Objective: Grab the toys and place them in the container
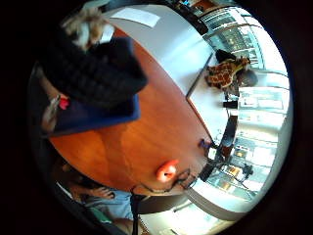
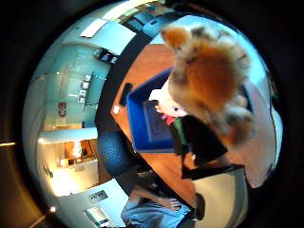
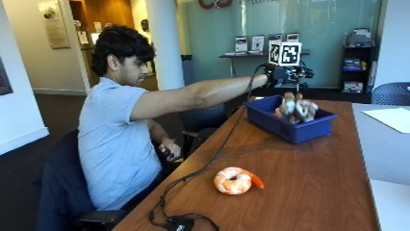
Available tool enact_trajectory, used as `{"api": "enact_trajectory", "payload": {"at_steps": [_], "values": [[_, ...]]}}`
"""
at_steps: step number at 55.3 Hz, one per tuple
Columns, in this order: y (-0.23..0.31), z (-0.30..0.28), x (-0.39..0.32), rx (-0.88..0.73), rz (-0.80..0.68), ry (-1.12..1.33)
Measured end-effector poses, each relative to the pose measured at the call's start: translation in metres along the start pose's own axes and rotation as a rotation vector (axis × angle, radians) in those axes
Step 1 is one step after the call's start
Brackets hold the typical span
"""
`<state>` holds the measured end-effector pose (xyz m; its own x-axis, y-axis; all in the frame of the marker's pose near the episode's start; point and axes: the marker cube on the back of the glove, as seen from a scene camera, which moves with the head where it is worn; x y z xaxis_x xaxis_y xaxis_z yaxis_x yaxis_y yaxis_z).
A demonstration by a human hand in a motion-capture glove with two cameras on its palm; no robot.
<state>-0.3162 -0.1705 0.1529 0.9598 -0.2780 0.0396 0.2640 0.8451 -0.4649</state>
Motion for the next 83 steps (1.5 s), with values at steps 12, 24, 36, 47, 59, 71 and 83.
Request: {"api": "enact_trajectory", "payload": {"at_steps": [12,24,36,47,59,71,83], "values": [[0.057,-0.008,0.051,0.011,0.004,-0.016],[0.165,0.026,0.137,-0.043,0.030,-0.069],[0.253,0.079,0.195,-0.042,0.079,-0.147],[0.307,0.166,0.230,-0.155,0.214,-0.152],[0.336,0.225,0.253,-0.254,0.298,-0.124],[0.327,0.225,0.244,-0.061,0.232,-0.076],[0.290,0.176,0.229,0.166,0.190,-0.168]]}}
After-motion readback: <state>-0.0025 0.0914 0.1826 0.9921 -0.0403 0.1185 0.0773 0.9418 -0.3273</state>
